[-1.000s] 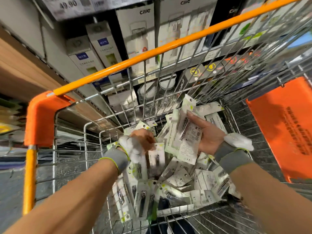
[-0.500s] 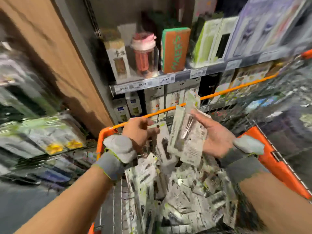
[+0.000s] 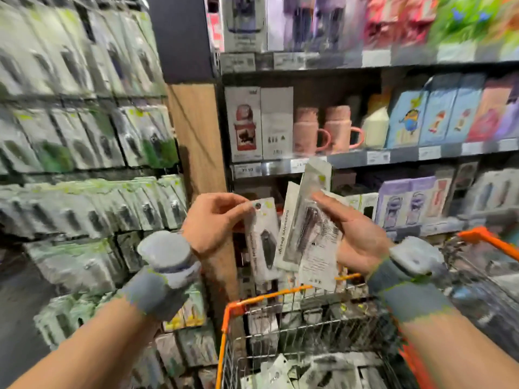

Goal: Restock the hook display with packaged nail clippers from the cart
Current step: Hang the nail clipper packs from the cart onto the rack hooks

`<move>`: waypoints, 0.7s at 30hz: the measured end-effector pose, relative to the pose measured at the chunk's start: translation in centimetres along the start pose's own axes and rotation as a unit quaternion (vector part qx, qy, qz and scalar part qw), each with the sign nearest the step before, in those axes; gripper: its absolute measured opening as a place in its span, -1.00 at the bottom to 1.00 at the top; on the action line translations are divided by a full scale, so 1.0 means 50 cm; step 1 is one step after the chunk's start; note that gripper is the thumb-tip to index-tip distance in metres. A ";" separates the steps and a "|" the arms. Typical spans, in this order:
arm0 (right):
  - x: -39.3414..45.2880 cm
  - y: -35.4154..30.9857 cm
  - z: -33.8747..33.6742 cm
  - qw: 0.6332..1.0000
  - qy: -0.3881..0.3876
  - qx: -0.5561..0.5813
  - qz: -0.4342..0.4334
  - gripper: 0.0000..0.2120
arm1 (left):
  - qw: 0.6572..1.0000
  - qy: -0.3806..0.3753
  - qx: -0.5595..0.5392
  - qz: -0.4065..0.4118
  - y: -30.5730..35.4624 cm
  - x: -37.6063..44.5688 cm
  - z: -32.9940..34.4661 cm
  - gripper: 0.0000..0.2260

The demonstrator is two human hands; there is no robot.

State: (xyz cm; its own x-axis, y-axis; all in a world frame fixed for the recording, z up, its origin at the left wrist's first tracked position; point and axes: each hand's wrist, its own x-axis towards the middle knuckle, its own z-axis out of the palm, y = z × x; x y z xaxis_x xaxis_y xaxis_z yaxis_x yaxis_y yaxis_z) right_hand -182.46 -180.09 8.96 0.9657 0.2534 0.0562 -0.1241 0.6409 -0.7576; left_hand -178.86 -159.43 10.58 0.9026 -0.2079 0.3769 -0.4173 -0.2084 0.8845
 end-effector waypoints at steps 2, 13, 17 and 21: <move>0.001 -0.018 0.045 1.000 -0.018 0.004 -0.011 -0.32 | 1.000 0.014 -0.013 0.021 0.044 0.004 -0.035 -0.93; 0.080 -0.050 0.283 0.993 -0.083 -0.056 -0.061 -0.33 | 0.991 0.093 -0.008 0.096 0.170 0.043 -0.262 -0.88; 0.142 -0.032 0.371 0.990 -0.074 -0.073 -0.093 -0.38 | 0.989 0.095 -0.018 0.112 0.187 0.079 -0.371 -0.89; 0.180 -0.028 0.424 0.984 -0.069 -0.086 -0.137 -0.43 | 0.986 0.104 -0.003 0.134 0.198 0.104 -0.440 -0.95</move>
State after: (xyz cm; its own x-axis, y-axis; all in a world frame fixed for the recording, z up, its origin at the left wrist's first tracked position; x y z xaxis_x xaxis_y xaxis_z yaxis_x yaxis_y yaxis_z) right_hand -178.45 -163.34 24.33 0.9160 0.1917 0.3525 0.1884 0.5702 -0.7996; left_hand -175.97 -141.57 27.35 0.7627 -0.0547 0.6444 -0.6433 -0.1669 0.7472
